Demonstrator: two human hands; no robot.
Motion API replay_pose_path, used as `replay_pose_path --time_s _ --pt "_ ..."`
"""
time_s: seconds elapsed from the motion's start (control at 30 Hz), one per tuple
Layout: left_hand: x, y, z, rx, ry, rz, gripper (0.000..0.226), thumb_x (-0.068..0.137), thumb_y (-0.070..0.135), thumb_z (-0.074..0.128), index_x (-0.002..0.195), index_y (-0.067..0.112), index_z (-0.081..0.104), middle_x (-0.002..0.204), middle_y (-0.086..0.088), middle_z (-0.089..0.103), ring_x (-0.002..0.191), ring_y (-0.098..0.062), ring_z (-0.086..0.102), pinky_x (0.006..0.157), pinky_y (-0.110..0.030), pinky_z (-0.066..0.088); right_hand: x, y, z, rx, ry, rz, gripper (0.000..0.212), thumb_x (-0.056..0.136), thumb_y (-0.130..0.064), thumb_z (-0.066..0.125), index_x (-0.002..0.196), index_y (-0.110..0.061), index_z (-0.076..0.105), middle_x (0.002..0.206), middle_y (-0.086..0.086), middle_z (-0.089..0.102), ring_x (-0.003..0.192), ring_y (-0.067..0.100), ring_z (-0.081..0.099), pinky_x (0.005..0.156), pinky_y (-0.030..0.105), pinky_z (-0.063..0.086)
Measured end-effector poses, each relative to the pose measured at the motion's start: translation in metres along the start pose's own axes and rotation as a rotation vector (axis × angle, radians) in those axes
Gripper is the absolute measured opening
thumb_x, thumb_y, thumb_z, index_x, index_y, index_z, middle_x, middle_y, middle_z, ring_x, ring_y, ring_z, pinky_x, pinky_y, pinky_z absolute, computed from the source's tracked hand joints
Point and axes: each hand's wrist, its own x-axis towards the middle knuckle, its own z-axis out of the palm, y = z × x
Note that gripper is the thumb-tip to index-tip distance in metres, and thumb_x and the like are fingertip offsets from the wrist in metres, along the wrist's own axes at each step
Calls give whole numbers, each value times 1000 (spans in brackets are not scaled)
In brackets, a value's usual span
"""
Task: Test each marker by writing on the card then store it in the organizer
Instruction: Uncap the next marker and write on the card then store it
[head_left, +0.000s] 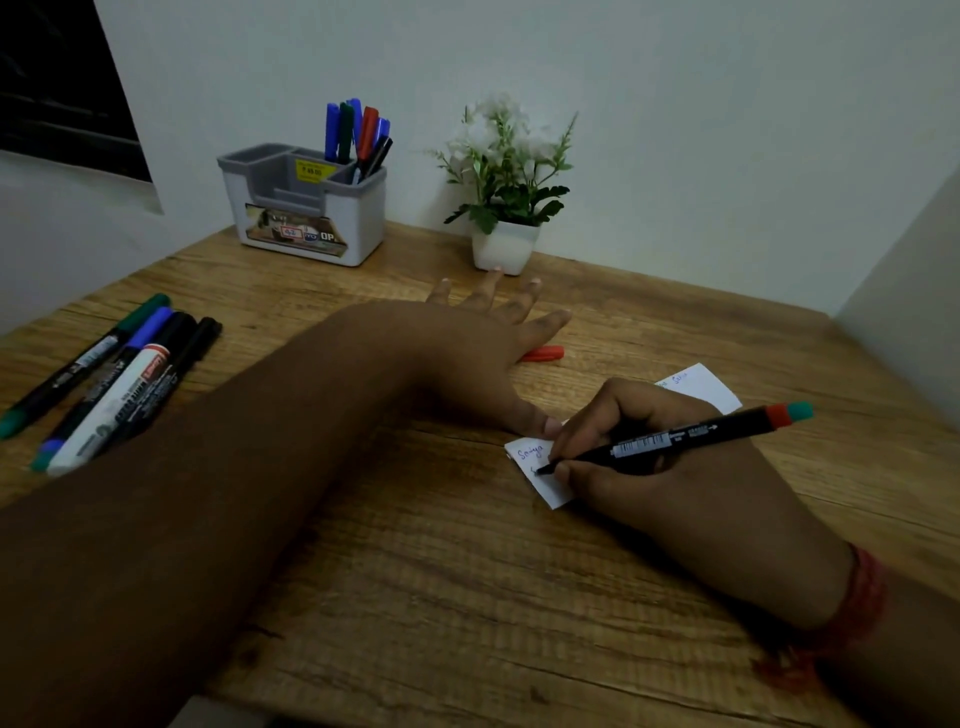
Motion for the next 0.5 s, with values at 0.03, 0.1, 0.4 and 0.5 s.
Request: replay_pose_path --time_s 0.03,0.1,0.4,0.5 --pt "0 0 0 -2 -4 -1 112 71 86 46 150 44 -22 158 4 -37 143 -30 -36 113 -68 -12 1 0 0 2 14 1 14 79 -7 79 75 -17 72 87 -9 76 91 3 71 79 26 58" --pt "0 0 -1 -2 -9 -1 113 71 86 46 150 44 -22 158 4 -37 143 -30 -36 113 -68 -11 2 0 0 -1 26 4 12 80 -7 79 75 -16 72 85 -8 75 89 4 71 77 24 58" --pt "0 1 -1 13 -3 2 112 71 86 46 151 43 -21 158 2 -35 144 -31 -34 114 -68 -10 2 0 0 -17 10 12 13 79 -8 80 75 -17 71 87 -14 75 89 -4 70 73 13 55" --pt "0 1 -1 14 -4 3 113 71 85 45 151 42 -20 158 3 -35 144 -31 -34 114 -68 -9 2 1 0 -22 12 17 13 80 -9 79 76 -18 71 88 -13 75 89 -3 70 75 16 57"
